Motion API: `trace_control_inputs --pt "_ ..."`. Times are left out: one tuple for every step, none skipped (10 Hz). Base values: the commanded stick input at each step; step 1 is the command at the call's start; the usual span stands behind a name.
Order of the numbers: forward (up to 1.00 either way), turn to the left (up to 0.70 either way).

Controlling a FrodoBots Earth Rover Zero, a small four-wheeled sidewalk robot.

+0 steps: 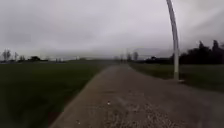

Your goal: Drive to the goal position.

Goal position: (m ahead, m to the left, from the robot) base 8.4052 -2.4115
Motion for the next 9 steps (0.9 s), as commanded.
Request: trace_control_inputs --pt "0.85 0.0" --pt "0.85 0.0" --pt "0.85 0.0" --pt "0.85 0.0" --pt "0.85 0.0" --pt "0.85 0.0" --pt "0.85 0.0" --pt "0.85 0.0" --pt "0.85 0.0"
